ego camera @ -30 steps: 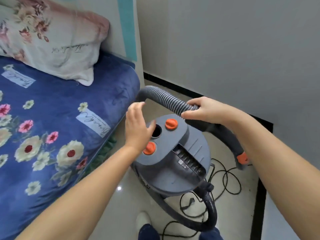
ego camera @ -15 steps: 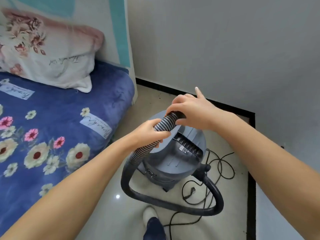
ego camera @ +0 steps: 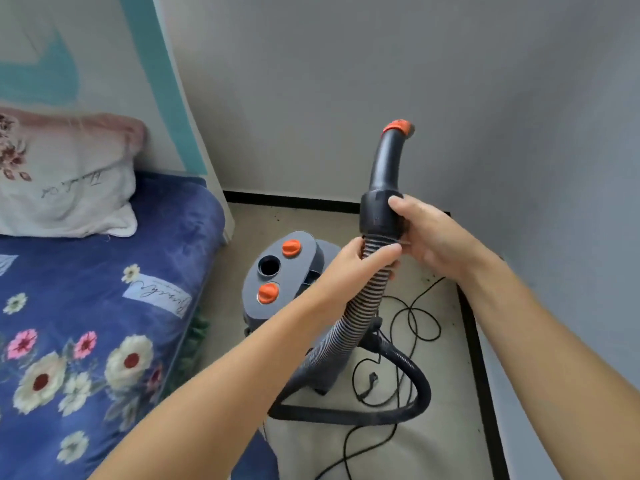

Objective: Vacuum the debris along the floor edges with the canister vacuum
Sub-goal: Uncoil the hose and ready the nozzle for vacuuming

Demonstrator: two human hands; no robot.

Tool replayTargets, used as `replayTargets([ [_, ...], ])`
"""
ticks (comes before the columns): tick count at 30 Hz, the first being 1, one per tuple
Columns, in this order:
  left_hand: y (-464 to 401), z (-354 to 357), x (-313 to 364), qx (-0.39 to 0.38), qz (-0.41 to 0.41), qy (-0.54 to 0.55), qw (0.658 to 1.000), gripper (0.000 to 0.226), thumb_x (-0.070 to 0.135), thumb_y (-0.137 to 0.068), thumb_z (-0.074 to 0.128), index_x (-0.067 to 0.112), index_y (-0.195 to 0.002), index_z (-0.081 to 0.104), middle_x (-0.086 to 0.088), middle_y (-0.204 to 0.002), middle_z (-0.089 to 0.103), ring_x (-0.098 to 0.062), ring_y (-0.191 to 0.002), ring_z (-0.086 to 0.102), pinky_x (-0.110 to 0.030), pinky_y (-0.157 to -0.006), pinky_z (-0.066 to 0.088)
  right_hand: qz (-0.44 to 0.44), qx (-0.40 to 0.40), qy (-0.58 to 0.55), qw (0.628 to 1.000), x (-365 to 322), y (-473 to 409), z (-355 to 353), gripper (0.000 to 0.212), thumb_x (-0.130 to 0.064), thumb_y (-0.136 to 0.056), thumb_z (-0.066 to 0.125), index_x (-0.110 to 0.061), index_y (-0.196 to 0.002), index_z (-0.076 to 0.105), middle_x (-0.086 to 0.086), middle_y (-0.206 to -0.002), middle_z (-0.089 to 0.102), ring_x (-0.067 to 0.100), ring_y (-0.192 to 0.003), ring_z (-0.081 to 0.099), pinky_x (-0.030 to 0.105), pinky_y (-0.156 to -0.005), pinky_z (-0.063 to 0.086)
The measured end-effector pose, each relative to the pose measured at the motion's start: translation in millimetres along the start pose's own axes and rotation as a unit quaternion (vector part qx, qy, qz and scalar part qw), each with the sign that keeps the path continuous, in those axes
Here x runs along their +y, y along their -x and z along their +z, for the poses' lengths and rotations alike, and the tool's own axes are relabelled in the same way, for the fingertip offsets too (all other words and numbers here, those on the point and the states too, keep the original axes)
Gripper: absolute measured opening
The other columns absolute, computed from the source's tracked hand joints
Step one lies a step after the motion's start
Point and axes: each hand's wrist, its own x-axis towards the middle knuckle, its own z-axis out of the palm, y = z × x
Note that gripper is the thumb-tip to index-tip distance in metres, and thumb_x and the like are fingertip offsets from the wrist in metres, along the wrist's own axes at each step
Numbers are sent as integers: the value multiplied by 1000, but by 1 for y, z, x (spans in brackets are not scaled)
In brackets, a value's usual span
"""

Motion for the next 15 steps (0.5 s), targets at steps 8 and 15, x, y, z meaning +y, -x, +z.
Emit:
replayTargets([
  [8, -64, -120, 7, 60, -18, 143, 988, 29, 34, -94, 57, 6, -104, 52, -6, -72, 57, -17, -57, 55, -28, -56, 49, 53, 46, 181, 981, 78, -98, 48, 34, -21, -100, 46, -26, -132, 54, -1, -131, 60, 11, -122, 55, 31, -100, 43],
  [15, -92, -199, -5, 19, -96, 88, 991, 29, 37, -95, 53, 8, -99, 48, -6, -68, 58, -18, -54, 53, -28, -54, 46, 236, -66, 510, 825, 205, -131, 64, 61, -56, -84, 61, -20, -131, 46, 0, -134, 42, 18, -119, 45, 35, -96, 43],
])
